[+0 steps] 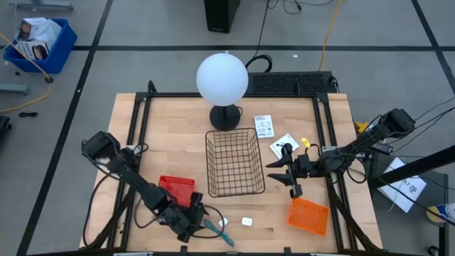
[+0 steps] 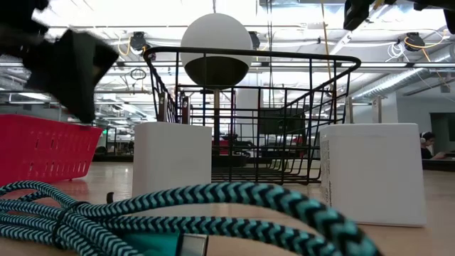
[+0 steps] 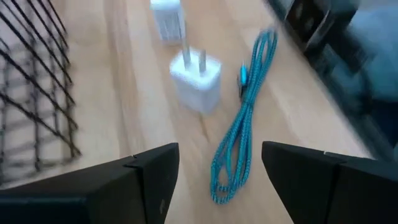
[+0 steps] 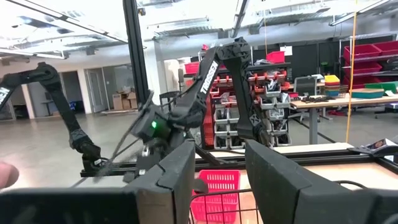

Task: Pick and place items into bin
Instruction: Put the blue USB cable wire into the red bin

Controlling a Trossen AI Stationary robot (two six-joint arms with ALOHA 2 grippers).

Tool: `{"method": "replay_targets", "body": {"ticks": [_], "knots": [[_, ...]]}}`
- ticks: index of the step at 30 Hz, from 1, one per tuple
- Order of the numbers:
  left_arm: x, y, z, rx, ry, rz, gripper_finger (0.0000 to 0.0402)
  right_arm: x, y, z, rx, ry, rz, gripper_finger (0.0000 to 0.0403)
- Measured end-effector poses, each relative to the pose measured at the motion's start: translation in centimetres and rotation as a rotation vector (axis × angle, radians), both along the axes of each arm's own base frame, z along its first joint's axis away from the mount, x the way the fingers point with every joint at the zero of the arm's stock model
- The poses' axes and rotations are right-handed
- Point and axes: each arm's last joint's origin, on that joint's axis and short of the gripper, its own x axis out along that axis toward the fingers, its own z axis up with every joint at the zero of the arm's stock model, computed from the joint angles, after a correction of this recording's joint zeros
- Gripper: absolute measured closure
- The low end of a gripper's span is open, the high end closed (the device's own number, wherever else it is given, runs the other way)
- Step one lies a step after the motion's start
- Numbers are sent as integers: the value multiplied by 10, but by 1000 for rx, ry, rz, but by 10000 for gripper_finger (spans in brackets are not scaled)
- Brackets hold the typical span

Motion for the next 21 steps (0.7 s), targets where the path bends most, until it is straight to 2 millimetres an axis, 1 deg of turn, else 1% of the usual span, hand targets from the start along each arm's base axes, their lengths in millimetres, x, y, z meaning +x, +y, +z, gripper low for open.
{"method": "replay_targets", "body": {"ticks": [3,8,14,21], "knots": [[3,-3,-10,-12,9,1,163,0,0,0,0,0,0,270],[9,-8,-17,-3,12,13,163,0,0,-1,-2,5,0,270],[20,-13,-32,20,42,-3,163,0,0,-3,27,31,10,270],[25,-9,-33,-14,69,8,163,0,0,-3,20,30,8,270]]}}
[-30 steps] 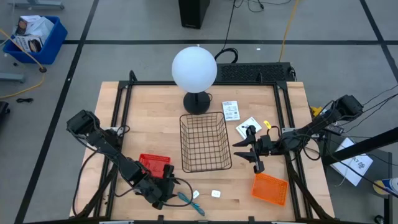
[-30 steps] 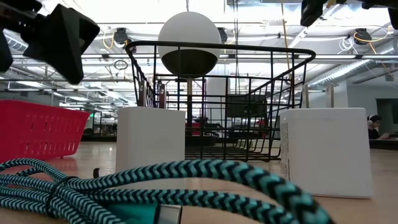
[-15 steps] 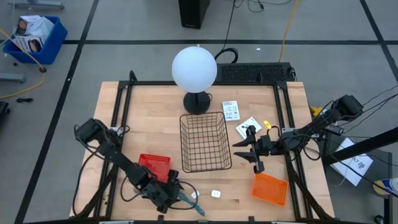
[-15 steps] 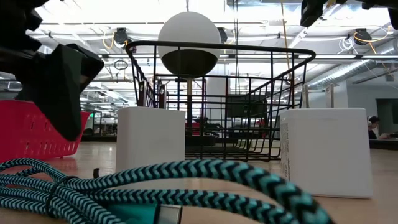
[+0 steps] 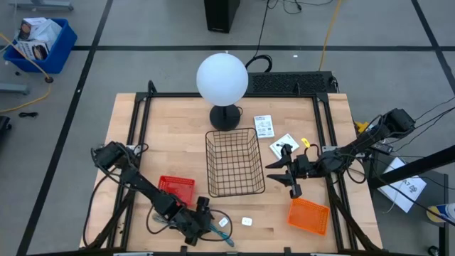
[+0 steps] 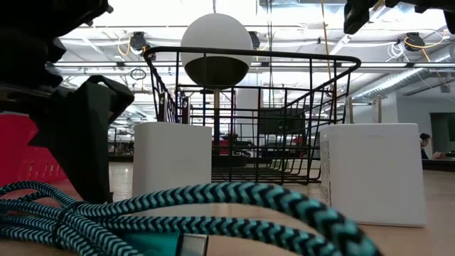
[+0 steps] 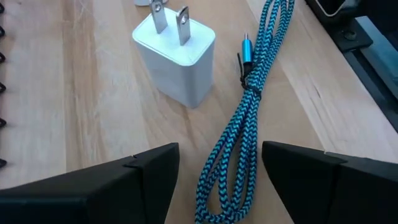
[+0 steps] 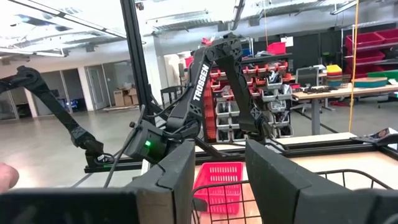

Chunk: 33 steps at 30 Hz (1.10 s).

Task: Pick and place items into bin
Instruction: Put the blue USB cable wire into the red bin

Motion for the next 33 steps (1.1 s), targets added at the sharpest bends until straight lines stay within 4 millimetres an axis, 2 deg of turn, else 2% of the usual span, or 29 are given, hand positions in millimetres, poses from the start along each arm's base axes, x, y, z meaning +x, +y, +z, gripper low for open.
{"method": "replay_targets", "body": {"ticks": [3,5,16,19,27,30,33], "knots": [[0,1,0,0,13,7,168,0,0,0,-7,0,-1,270],[0,3,-1,-3,22,16,185,0,0,0,-8,-1,-2,270],[1,5,-1,-30,47,8,356,0,0,0,-9,-1,-2,270],[1,4,-1,-50,64,-7,387,0,0,0,-9,0,-2,270],[-9,8,13,-91,144,11,369,0,0,0,-10,0,-2,270],[-16,10,30,-90,146,22,388,0,0,0,-10,0,-2,271],[-23,12,51,-91,110,51,388,0,0,0,-10,0,-2,271]]}}
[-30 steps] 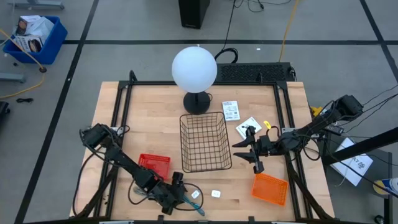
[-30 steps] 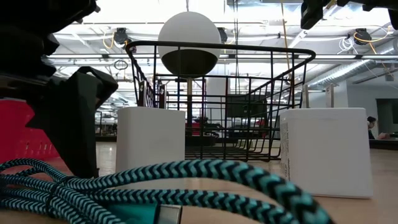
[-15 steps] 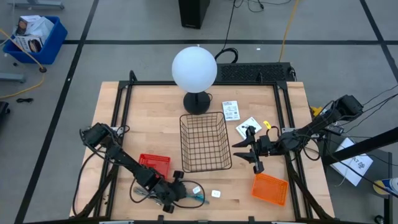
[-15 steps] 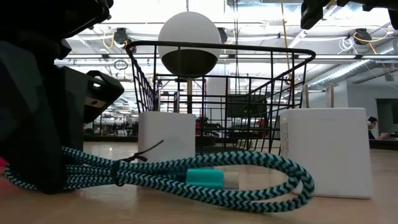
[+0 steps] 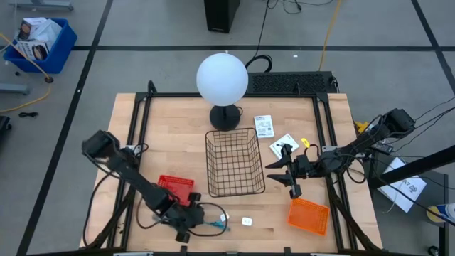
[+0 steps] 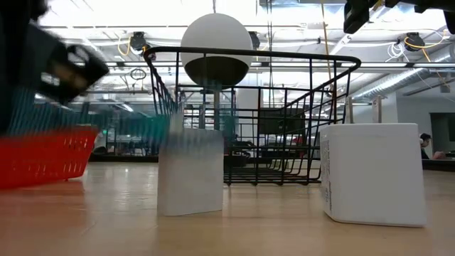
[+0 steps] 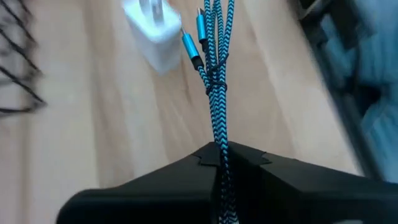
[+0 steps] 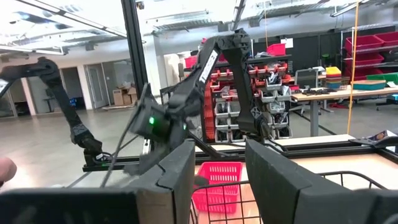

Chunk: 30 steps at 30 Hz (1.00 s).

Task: Pick and place items into bin
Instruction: Put the blue USB cable wire into the red bin

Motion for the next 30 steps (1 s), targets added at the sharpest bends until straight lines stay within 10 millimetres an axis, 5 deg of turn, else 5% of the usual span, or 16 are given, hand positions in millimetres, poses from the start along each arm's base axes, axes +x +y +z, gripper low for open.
{"method": "replay_targets", "body": {"ticks": [5,14,22,30], "knots": [[-13,4,35,-20,-74,9,364,0,0,0,1,-1,0,271],[-55,22,76,44,-54,70,383,0,0,0,0,0,0,271],[-91,46,80,207,78,229,388,0,0,0,0,0,0,271],[-113,49,75,272,182,319,366,0,0,0,0,0,0,271]]}}
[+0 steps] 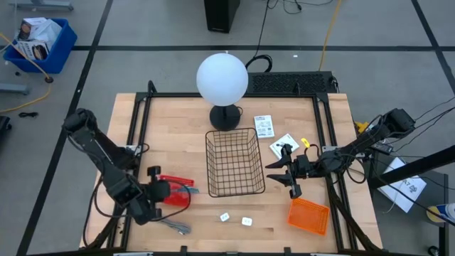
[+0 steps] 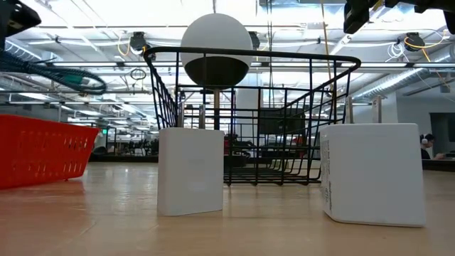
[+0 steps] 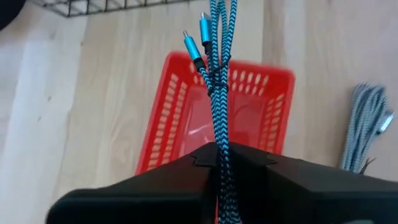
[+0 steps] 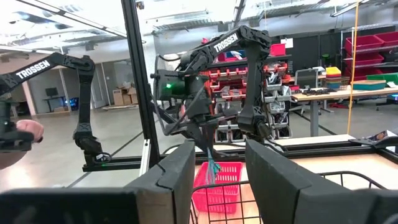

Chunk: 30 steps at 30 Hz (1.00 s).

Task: Pick and place items into bin
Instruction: Put the blue USB cable wire into the red bin

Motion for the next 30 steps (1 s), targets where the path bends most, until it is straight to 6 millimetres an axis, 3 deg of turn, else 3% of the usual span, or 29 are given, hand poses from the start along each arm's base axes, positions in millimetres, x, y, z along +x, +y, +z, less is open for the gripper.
{"method": "replay_targets", "body": {"ticks": [6,13,19,30], "knots": [[-18,0,-1,65,15,65,391,0,0,0,0,0,0,271],[-27,-4,-1,64,-21,88,358,0,0,0,0,0,0,270],[-29,-6,-1,53,-23,90,389,0,0,0,0,0,0,270],[-34,0,-40,-1,0,143,357,0,0,0,0,0,0,270]]}}
